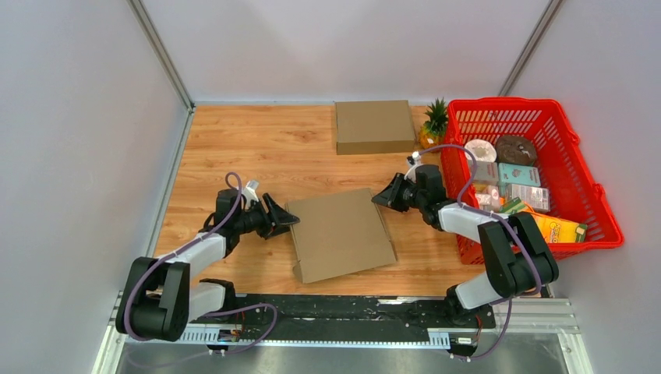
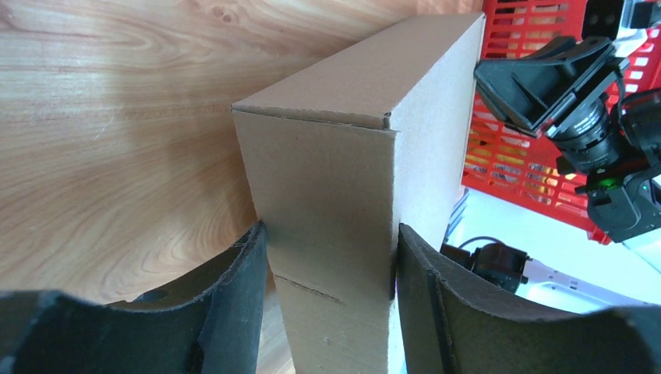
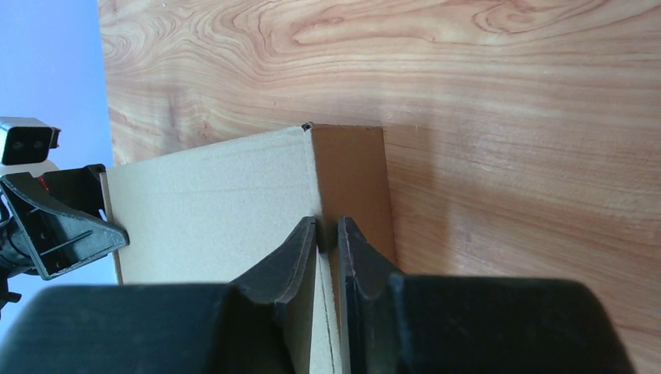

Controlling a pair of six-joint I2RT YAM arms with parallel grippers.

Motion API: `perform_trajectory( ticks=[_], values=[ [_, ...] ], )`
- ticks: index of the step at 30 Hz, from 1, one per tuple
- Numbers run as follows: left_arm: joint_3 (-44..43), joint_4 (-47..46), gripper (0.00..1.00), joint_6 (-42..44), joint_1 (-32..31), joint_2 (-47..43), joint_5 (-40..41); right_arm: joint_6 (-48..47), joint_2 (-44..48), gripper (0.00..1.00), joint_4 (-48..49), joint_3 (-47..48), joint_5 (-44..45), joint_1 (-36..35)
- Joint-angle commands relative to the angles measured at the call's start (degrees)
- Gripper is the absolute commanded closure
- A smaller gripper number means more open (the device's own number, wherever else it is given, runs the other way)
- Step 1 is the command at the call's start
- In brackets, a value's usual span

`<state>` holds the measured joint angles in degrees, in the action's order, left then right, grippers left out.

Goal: Fold the paper box

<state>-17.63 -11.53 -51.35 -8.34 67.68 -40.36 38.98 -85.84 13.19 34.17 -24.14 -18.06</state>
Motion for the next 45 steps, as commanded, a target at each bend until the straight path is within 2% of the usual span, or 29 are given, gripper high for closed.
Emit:
perform_trajectory(
  ticks=[1, 3, 4, 8, 11, 14, 18, 23, 26, 29, 30, 36, 42, 44, 45],
  values=[
    [-2.1, -6.6, 0.46, -2.5, -1.2, -4.0, -3.1, -4.8, -5.1, 0.83, -11.6, -3.1, 5.5, -0.3],
    [-2.8, -3.6, 0.46, -2.1, -1.2, -5.6, -2.1, -4.4, -4.9, 0.83, -10.8, -3.6, 4.6, -0.2],
    [-3.5, -1.4, 0.37, -1.1, -1.2, -6.2, -1.4, -4.2, -5.1, 0.85, -10.5, -3.7, 4.0, -0.2],
    [-2.9, 6.6, 0.24, 0.5, -1.2, -11.8, 4.6, -3.1, -5.7, 0.93, -10.0, -4.8, 4.8, 1.0],
    [-0.2, 7.9, 0.23, -0.8, -0.5, -17.5, 7.5, -2.7, -5.0, 0.94, -9.1, -5.9, 4.8, 2.9],
    [1.5, 6.4, 0.23, -2.3, -0.1, -19.5, 7.1, -2.4, -5.5, 0.94, -9.3, -5.7, 4.6, 3.4],
    [3.5, -1.5, 0.23, -5.8, -0.1, -16.8, 4.6, -1.9, -7.3, 0.94, -8.8, -5.3, 3.3, 4.4],
    [2.3, 0.3, 0.22, -5.2, 0.0, -15.3, 5.9, -1.6, -7.5, 0.94, -8.6, -5.5, 2.7, 5.2],
    [0.7, 4.8, 0.22, -3.2, 0.0, -14.0, 6.4, -1.9, -8.0, 0.94, -8.8, -5.2, 2.6, 5.3],
    [2.2, 0.7, 0.22, -5.4, 0.0, -11.3, 4.5, -1.9, -8.0, 0.94, -8.5, -5.2, 2.3, 5.4],
    [2.7, -4.2, 0.22, -6.6, -0.1, -10.1, 3.6, -1.8, -8.0, 0.95, -8.5, -5.3, 2.3, 5.4],
    [3.9, -17.5, 0.22, -10.9, -1.0, -1.5, -0.5, -1.9, -8.3, 0.94, -8.3, -5.3, 2.2, 5.4],
    [2.3, -23.3, 0.22, -13.6, -2.6, 1.9, -2.9, -2.2, -8.1, 0.94, -7.8, -5.3, 1.6, 5.2],
    [2.8, -23.3, 0.27, -14.4, -2.6, 1.1, -3.1, -2.2, -7.3, 0.92, -7.8, -5.2, 0.6, 4.8],
    [2.7, -22.1, 0.35, -14.7, -2.6, 1.0, -3.1, -2.3, -6.7, 0.91, -8.9, -4.9, 0.5, 4.5]
  ],
)
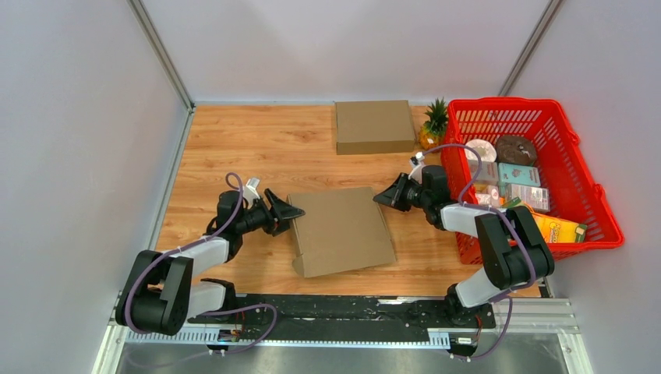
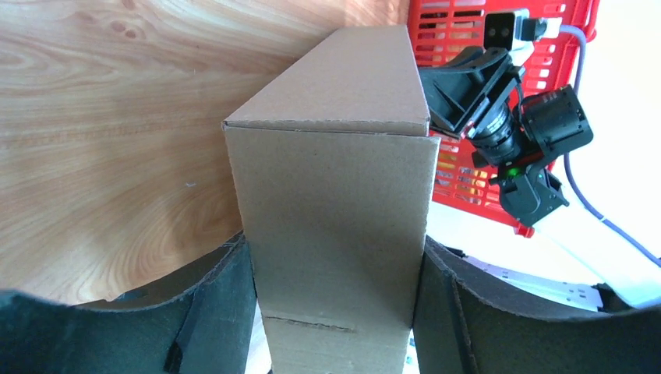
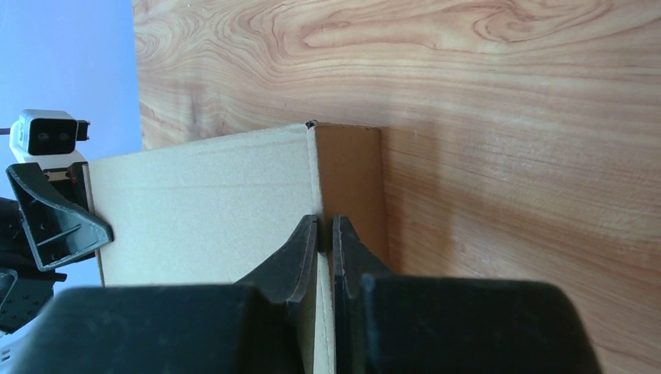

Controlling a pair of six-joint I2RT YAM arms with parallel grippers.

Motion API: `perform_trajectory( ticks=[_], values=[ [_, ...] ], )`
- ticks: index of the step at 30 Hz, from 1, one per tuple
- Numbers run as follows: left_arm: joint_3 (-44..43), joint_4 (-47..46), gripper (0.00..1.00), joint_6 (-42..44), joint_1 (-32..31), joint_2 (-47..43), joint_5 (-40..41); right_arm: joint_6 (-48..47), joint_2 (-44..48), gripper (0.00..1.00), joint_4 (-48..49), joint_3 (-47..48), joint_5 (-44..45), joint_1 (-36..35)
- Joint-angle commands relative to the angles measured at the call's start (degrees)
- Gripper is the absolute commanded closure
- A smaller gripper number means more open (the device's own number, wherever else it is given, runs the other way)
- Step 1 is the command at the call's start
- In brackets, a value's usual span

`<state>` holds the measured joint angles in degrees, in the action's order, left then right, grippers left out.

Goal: Fold the paper box

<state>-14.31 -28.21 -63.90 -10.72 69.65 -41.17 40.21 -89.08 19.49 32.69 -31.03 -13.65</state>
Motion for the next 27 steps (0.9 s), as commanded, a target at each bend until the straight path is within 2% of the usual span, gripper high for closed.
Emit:
perform_trajectory(
  ticks=[1, 2, 4, 5, 7, 8, 10, 11, 12, 14, 15, 16, 17, 19, 20, 22, 23, 24, 27],
  values=[
    [-1.1, -4.3, 0.40, -2.2, -0.2, -0.9, -2.7, -3.6, -2.4, 0.89, -15.9, -3.0, 6.9, -0.1],
    [-1.2, -3.0, 0.45, -2.1, -0.2, -0.8, -3.1, -3.7, 0.3, 0.81, -16.6, -2.8, 6.9, -0.8],
    [-1.7, 0.1, 0.49, -2.6, 0.0, -0.2, -3.8, -4.7, 4.2, 0.73, -22.0, -1.6, 9.1, -2.2],
    [-1.7, 0.3, 0.52, -3.2, 0.5, 0.0, -5.2, -5.7, 7.8, 0.60, -24.8, 0.8, 10.5, -4.0],
    [-1.8, 1.5, 0.61, -5.2, 1.3, -0.1, -6.6, -8.2, 11.4, 0.48, -33.0, 3.6, 13.5, -5.1],
    [-1.9, 2.4, 0.63, -5.7, 2.6, -0.4, -7.6, -9.0, 13.6, 0.35, -35.4, 5.8, 14.4, -5.4],
    [-2.7, 6.5, 0.63, -5.9, 3.9, -1.8, -8.4, -12.0, 20.0, 0.20, -42.8, 8.1, 17.9, -5.6],
    [-3.3, 9.4, 0.63, -5.4, 4.6, -2.4, -8.8, -13.3, 21.6, 0.07, -45.7, 9.9, 19.3, -6.1],
    [-3.9, 15.8, 0.63, -4.3, 5.4, -3.1, -8.7, -15.1, 25.0, 0.02, -51.2, 13.4, 21.0, -6.7],
    [-6.9, 22.8, 0.64, -2.9, 5.6, -5.2, -8.8, -20.4, 27.8, 0.00, -55.8, 17.5, 27.1, -11.5],
    [-8.0, 29.8, 0.64, -2.3, 5.7, -5.7, -8.7, -22.3, 29.4, 0.00, -59.1, 21.4, 29.9, -14.4],
    [-9.8, 32.8, 0.64, -1.6, 5.7, -6.5, -8.5, -24.3, 31.7, 0.00, -60.0, 22.9, 36.5, -17.8],
    [-10.4, 34.8, 0.64, -1.8, 5.8, -6.8, -8.7, -29.5, 33.0, 0.00, -60.4, 24.2, 38.3, -25.0],
    [-11.5, 37.8, 0.63, -3.2, 6.1, -7.0, -9.3, -35.4, 35.7, 0.00, -58.3, 25.8, 38.2, -33.9],
    [-11.8, 39.6, 0.63, -3.5, 6.1, -6.9, -10.2, -37.9, 36.0, 0.00, -57.0, 25.8, 39.3, -44.2],
    [-12.2, 40.6, 0.62, -4.7, 6.2, -6.8, -11.1, -44.0, 33.8, 0.00, -55.8, 26.9, 46.7, -54.2],
    [-12.3, 41.1, 0.62, -5.2, 6.2, -7.1, -11.9, -45.7, 32.9, 0.00, -55.7, 26.7, 48.2, -62.0],
    [-12.2, 41.2, 0.62, -6.1, 6.3, -7.2, -12.2, -49.1, 31.9, 0.00, -53.0, 26.1, 53.8, -65.2],
    [-12.2, 42.0, 0.60, -6.7, 6.5, -8.6, -12.7, -52.2, 26.3, 0.00, -50.0, 25.4, 58.5, -71.1]
  ],
)
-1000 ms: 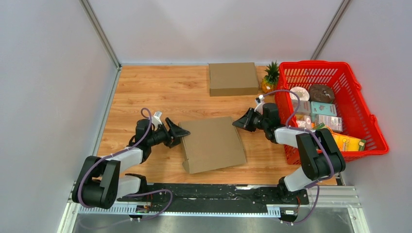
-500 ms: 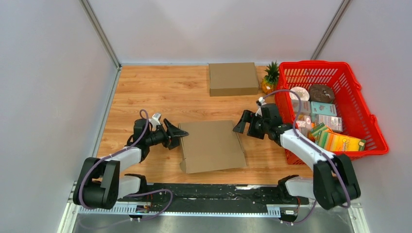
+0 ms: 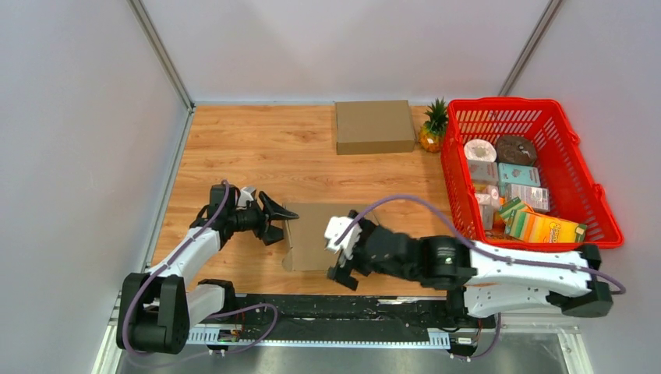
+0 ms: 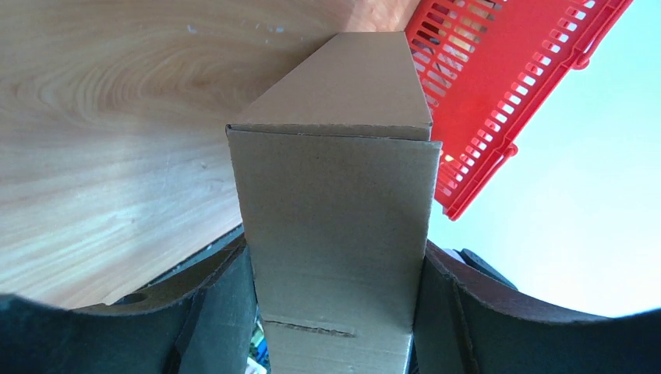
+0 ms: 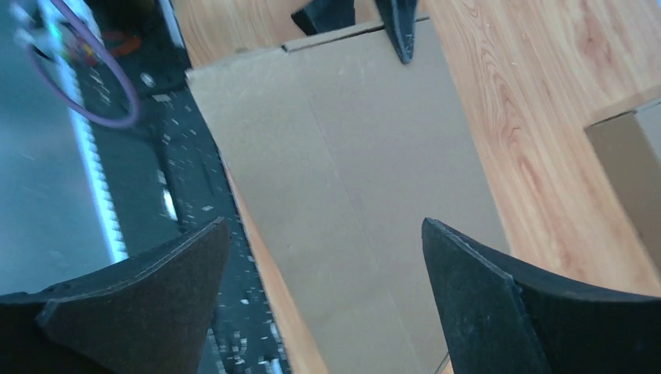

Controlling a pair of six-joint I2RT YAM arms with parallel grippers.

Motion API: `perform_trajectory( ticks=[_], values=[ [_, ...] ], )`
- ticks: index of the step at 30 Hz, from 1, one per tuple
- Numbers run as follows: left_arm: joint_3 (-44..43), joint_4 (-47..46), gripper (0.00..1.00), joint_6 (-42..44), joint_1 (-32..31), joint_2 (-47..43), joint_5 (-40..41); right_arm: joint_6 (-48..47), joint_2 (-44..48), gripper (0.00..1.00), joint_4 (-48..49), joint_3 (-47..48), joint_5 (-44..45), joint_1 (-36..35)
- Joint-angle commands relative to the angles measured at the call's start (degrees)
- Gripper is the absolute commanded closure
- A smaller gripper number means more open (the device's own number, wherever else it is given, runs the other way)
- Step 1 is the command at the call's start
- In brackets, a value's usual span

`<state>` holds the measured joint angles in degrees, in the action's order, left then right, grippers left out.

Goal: Fold the paper box

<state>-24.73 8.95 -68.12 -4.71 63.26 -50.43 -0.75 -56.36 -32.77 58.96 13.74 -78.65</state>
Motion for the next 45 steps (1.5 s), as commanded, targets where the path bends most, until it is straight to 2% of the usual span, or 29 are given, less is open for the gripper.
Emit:
perform_trajectory(
  ticks=[1, 7, 14, 17, 21, 22, 25, 29, 34, 38, 41, 43, 44, 45],
  values=[
    [-1.7, 4.8, 0.60, -2.5, 0.7, -2.3, -3.8, -12.1, -7.7, 0.00, 2.5, -0.7, 15.1, -6.9],
    [-0.5, 4.7, 0.57, -4.2, 1.7, -3.4, -5.8, -16.8, -16.5, 0.00, 6.8, -1.6, 23.9, -10.7],
    [0.7, 2.3, 0.55, -6.6, 3.1, -3.1, -8.0, -20.6, -21.4, 0.00, 13.8, -3.3, 29.6, -12.6],
    [0.7, 2.2, 0.53, -6.7, 3.5, -3.0, -8.9, -22.1, -23.3, 0.03, 17.4, -5.2, 34.6, -12.6],
    [0.9, 2.3, 0.51, -7.1, 3.7, -3.7, -9.4, -25.4, -22.1, 0.12, 22.9, -7.3, 37.2, -12.6],
    [1.1, 2.4, 0.50, -7.2, 3.8, -4.2, -9.3, -26.3, -21.8, 0.18, 24.2, -8.7, 37.5, -12.6],
    [1.0, 2.8, 0.45, -7.3, 4.2, -5.3, -9.6, -28.4, -21.2, 0.26, 25.6, -9.7, 38.4, -12.6],
    [-0.7, 8.2, 0.28, -4.1, 5.6, -7.1, -8.8, -28.9, -21.0, 0.37, 23.8, -10.2, 39.3, -12.8],
    [-3.3, 13.9, 0.27, -0.5, 8.5, -8.1, -7.7, -30.3, -19.6, 0.47, 25.0, -11.7, 42.1, -13.5],
    [-2.3, 18.0, 0.24, 1.6, 15.0, -9.3, -8.8, -32.0, -17.7, 0.52, 27.2, -13.3, 44.1, -14.4],
    [-2.9, 20.3, 0.24, 1.8, 16.6, -9.4, -7.6, -33.1, -17.2, 0.54, 27.5, -14.6, 45.5, -14.6],
    [-4.4, 22.7, 0.24, 2.2, 19.0, -11.3, -5.4, -31.8, -17.4, 0.54, 24.9, -13.1, 46.3, -14.4],
    [-5.1, 23.1, 0.24, 4.1, 20.2, -12.5, -4.2, -30.5, -16.9, 0.54, 20.6, -11.8, 46.4, -14.2],
    [-8.2, 24.7, 0.24, 7.0, 21.6, -14.9, -2.8, -24.6, -16.5, 0.54, 16.4, -10.2, 43.1, -13.7]
  ],
)
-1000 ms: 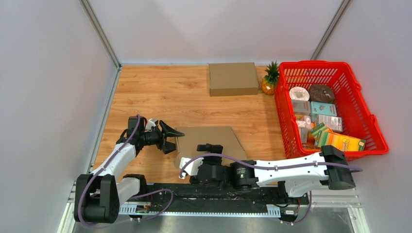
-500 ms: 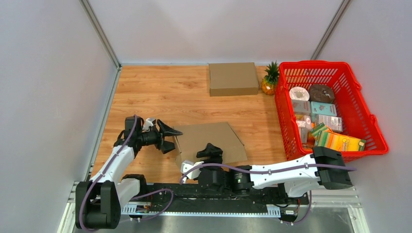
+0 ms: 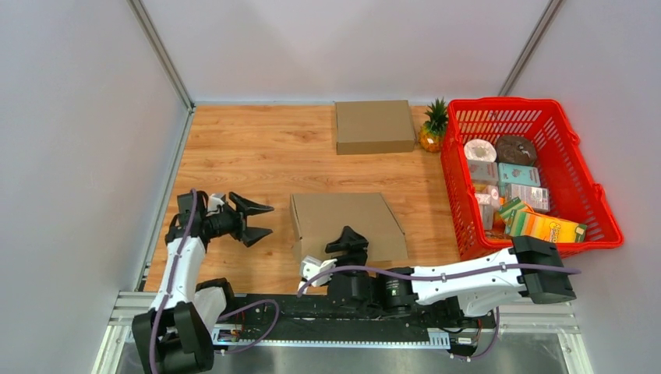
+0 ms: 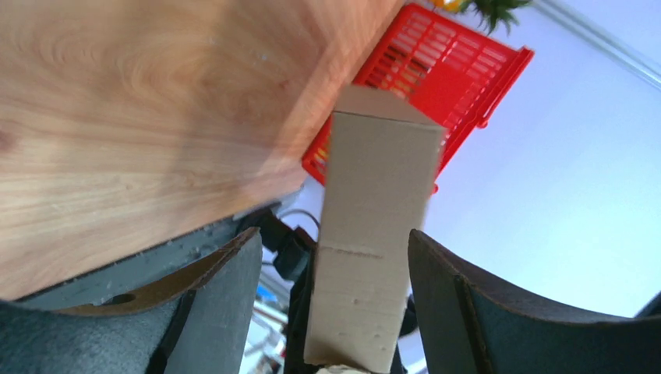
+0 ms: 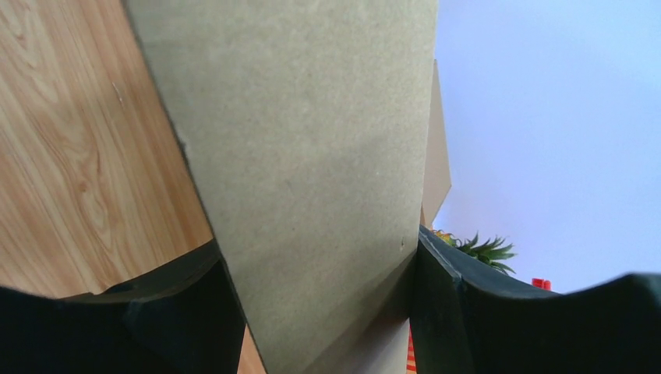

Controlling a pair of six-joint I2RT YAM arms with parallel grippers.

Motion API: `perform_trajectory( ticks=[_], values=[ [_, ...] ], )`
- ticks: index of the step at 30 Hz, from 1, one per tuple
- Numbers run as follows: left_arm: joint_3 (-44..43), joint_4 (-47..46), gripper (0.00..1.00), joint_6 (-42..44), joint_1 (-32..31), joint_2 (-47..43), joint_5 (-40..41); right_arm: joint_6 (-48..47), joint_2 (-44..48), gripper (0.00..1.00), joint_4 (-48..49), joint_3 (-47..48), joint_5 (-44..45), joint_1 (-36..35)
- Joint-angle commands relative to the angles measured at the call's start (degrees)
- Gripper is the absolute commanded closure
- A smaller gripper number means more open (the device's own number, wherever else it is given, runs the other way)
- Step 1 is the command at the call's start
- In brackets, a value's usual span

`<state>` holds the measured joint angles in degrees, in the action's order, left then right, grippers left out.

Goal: Fold the paper box

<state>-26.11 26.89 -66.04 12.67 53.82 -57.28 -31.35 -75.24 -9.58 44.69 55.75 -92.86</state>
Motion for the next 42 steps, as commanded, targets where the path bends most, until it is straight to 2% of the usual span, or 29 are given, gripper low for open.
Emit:
perform_trajectory(
  ticks=[1, 2, 3, 4, 5, 6, 7, 9, 12, 14, 19, 21, 25, 29, 30, 34, 35, 38, 42],
  values=[
    [-9.4, 12.2, 0.24, 9.1, 5.5, -6.6, 9.2, 9.7, 2.9, 0.53, -11.8, 6.3, -2.4, 1.4],
    [-12.5, 14.6, 0.27, 19.4, 5.6, -7.7, 13.2, 12.9, 3.8, 0.53, -20.5, 11.2, -6.1, 4.7],
    [-18.2, 16.4, 0.28, 24.1, 4.7, -10.3, 17.1, 17.9, 4.3, 0.53, -23.4, 13.0, -15.1, 6.4],
    [-19.8, 17.8, 0.28, 27.4, 3.4, -12.1, 24.1, 19.4, 4.6, 0.52, -26.2, 15.1, -21.5, 8.7],
    [-19.9, 16.6, 0.29, 31.6, 1.6, -13.9, 24.2, 20.6, 4.6, 0.52, -31.7, 18.9, -27.9, 13.4],
    [-19.2, 14.8, 0.31, 32.7, 0.9, -17.4, 22.7, 21.2, 3.6, 0.53, -33.6, 20.8, -35.1, 15.0],
    [-18.0, 10.8, 0.35, 33.5, 0.3, -19.3, 18.6, 21.2, 2.8, 0.52, -35.7, 22.5, -38.7, 16.5],
    [-14.3, 7.9, 0.37, 34.2, -3.2, -25.3, 17.4, 21.5, -1.0, 0.52, -42.4, 29.2, -46.7, 21.0],
    [-10.6, 2.9, 0.38, 34.0, -8.9, -31.7, 15.8, 21.2, -5.3, 0.53, -48.8, 36.8, -53.4, 24.7],
    [-10.0, 1.8, 0.39, 35.4, -10.2, -32.5, 14.7, 20.8, -10.3, 0.53, -53.3, 40.6, -56.8, 26.5],
    [-12.4, 3.1, 0.40, 43.3, -15.6, -31.0, 18.8, 22.0, -19.6, 0.51, -56.3, 47.9, -55.8, 28.4],
    [-15.2, 5.2, 0.43, 45.0, -16.9, -26.7, 20.6, 23.1, -22.6, 0.49, -56.6, 49.0, -52.2, 28.9],
    [-17.5, 8.7, 0.51, 46.8, -22.6, -21.9, 25.7, 23.8, -25.2, 0.43, -55.8, 49.3, -51.2, 30.6],
    [-15.7, 7.6, 0.50, 45.6, -29.2, -22.3, 31.5, 23.8, -23.9, 0.33, -53.4, 46.8, -52.7, 31.8],
    [-15.5, 7.2, 0.49, 45.5, -29.9, -22.4, 35.4, 23.7, -23.2, 0.31, -52.8, 46.1, -53.2, 32.0],
    [-15.9, 4.2, 0.45, 46.4, -32.9, -19.8, 36.3, 23.8, -19.2, 0.22, -49.0, 42.6, -54.9, 33.2],
    [-16.3, 3.7, 0.44, 46.7, -33.6, -17.7, 36.1, 23.8, -18.7, 0.21, -48.6, 42.0, -57.7, 33.4],
    [-17.2, 2.6, 0.44, 48.4, -37.4, -14.1, 40.0, 23.6, -17.7, 0.20, -47.9, 41.7, -58.9, 34.1],
    [-18.6, 1.6, 0.44, 50.1, -39.0, -10.2, 42.0, 23.6, -17.6, 0.20, -47.5, 41.9, -57.7, 34.7]
  ],
)
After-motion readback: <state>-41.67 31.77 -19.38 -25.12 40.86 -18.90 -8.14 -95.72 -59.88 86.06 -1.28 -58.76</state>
